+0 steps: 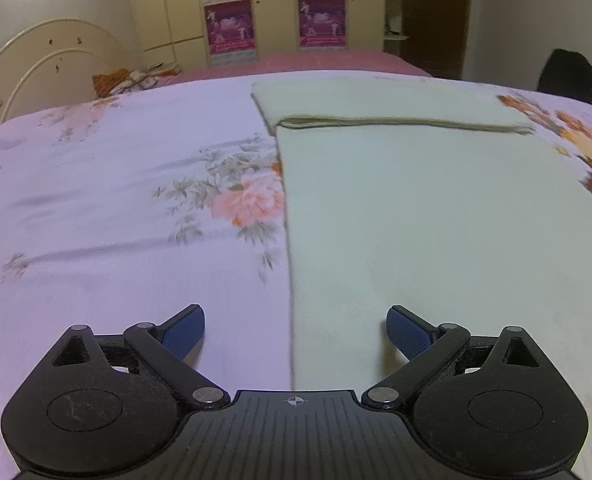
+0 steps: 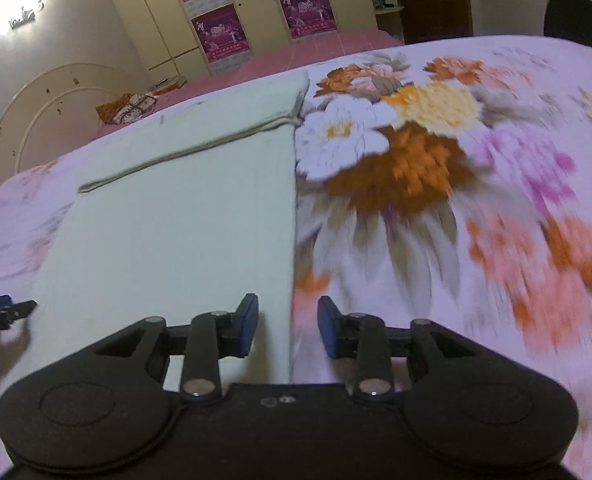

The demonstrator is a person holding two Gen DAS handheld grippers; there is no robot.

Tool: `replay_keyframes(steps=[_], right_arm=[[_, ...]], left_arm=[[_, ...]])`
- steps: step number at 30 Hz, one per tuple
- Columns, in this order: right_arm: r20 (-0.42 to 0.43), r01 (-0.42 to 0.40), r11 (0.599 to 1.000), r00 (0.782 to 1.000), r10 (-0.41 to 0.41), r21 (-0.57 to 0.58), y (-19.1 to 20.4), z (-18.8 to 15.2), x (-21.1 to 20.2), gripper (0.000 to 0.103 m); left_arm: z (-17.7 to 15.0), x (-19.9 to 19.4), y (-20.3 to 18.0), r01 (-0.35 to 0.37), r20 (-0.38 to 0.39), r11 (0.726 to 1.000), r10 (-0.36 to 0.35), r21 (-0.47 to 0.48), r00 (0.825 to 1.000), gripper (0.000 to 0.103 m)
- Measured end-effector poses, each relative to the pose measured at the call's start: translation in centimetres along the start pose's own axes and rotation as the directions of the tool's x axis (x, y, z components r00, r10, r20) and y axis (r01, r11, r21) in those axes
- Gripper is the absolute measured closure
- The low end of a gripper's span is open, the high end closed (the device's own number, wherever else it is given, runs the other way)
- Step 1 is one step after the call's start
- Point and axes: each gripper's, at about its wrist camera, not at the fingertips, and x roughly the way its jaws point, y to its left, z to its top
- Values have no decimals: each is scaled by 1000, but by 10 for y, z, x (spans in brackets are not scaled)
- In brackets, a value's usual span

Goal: Fold small clothes
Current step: 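Grasp the sweater hem with both tools, pinching its corners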

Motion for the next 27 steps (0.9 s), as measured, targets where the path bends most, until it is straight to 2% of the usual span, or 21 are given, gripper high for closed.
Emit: replay_keyframes(steps=[7,16,20,22,24,27], right_arm=[[-18,-19,999,1000,20,44,0,-35,-37,66],[-50,-30,996,998,34,87,2,-71,-58,65],[-68,-47,990,996,56,131,1,-86,-64,65],[-75,-65,985,994,78,160,0,-92,-67,65],[-80,-90,977,991,107,192,-1,-97,-70,64],[-84,-134,956,983,161,260,-7,-101,-70,63]], left_arm=[[-36,-44,2,26,3,1000,-26,12,1000,6],[-70,-65,5,61,-30,998,-61,1,998,6],[-82,-71,10,119,-55,992,-122,-50,991,6],[-87,-74,18,185,-56,977,-192,-111,980,8],[-90,-76,27,241,-47,955,-252,-174,966,14],[-93,-73,48,354,-23,879,-381,-320,924,30]])
